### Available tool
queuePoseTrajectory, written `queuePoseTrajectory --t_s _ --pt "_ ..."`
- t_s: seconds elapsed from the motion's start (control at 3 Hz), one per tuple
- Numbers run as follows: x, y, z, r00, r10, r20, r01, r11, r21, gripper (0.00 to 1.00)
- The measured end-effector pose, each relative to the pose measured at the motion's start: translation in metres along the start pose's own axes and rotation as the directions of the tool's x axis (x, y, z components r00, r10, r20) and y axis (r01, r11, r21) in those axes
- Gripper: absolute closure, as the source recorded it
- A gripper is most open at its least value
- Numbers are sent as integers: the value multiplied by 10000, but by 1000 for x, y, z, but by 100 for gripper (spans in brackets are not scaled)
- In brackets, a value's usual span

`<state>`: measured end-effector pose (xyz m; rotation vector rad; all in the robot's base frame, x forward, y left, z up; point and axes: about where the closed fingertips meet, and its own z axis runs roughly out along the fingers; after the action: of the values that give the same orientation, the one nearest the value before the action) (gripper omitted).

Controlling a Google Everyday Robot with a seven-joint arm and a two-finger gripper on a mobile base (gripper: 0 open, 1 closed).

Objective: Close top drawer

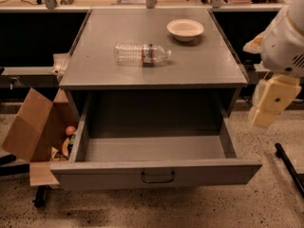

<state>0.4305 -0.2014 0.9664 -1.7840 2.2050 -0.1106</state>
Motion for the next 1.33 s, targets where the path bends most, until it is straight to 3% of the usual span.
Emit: queuePoseTrajectory --t_s 0.33,0.67,1.0,1.33 --pt "-14 38 44 9964 -845 -36 840 9935 -770 9" --pt "-14 82 98 9921 -1228 268 1256 9768 -1732 23" --pt "2 126 156 9940 -946 557 1060 9593 -2617 45" --pt "27 169 218 9980 -195 595 390 9371 -3469 69"
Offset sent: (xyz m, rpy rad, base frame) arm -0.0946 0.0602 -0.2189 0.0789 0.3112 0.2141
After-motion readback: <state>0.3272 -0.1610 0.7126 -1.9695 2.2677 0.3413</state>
